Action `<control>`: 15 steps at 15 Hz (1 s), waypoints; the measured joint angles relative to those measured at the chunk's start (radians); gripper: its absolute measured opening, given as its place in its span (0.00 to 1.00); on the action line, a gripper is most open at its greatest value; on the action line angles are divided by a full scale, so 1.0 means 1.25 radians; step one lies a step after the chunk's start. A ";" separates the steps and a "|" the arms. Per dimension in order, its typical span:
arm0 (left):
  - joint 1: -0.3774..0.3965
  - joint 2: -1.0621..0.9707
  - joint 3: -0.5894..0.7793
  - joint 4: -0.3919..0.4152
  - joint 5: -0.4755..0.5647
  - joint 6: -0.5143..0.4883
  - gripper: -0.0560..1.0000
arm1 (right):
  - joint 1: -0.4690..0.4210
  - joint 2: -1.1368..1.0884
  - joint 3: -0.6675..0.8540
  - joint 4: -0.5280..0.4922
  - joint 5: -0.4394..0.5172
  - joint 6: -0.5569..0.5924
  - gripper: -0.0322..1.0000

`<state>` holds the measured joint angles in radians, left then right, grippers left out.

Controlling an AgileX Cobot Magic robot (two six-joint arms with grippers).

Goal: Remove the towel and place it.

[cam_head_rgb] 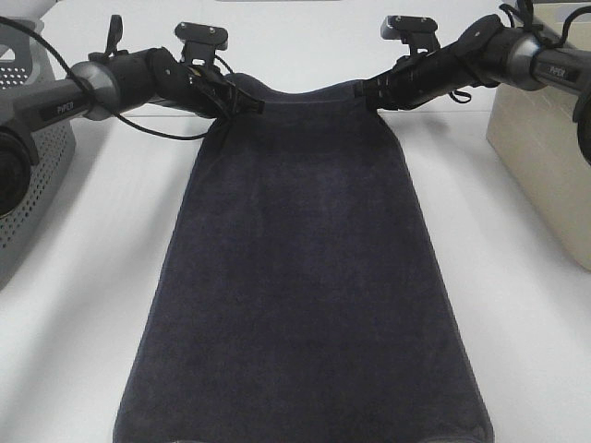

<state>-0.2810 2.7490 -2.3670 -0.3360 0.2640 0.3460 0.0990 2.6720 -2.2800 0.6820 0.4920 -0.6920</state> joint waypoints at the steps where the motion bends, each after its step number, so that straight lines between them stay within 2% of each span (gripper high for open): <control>1: 0.000 0.002 0.000 0.002 -0.005 0.000 0.10 | 0.000 0.003 0.000 0.003 -0.001 -0.002 0.05; 7: 0.000 0.013 0.000 0.006 -0.057 0.000 0.11 | 0.000 0.007 0.000 0.018 -0.012 -0.002 0.06; 9: 0.000 0.013 0.000 0.006 -0.066 0.000 0.12 | 0.000 0.007 0.000 0.018 -0.018 -0.003 0.10; 10: 0.000 0.014 0.000 0.006 -0.070 0.000 0.14 | 0.000 0.007 0.000 0.018 -0.018 -0.007 0.15; 12: 0.002 0.014 0.000 0.006 -0.081 0.000 0.27 | 0.000 0.007 0.000 0.018 -0.021 -0.019 0.36; 13: 0.003 0.014 0.000 0.006 -0.081 0.000 0.30 | 0.000 0.007 0.000 0.018 -0.021 -0.022 0.42; 15: 0.007 0.014 0.000 0.006 -0.081 0.000 0.45 | 0.000 0.007 0.000 0.018 -0.022 -0.022 0.60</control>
<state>-0.2720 2.7660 -2.3670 -0.3290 0.1630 0.3460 0.0990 2.6810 -2.2800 0.7040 0.4650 -0.7200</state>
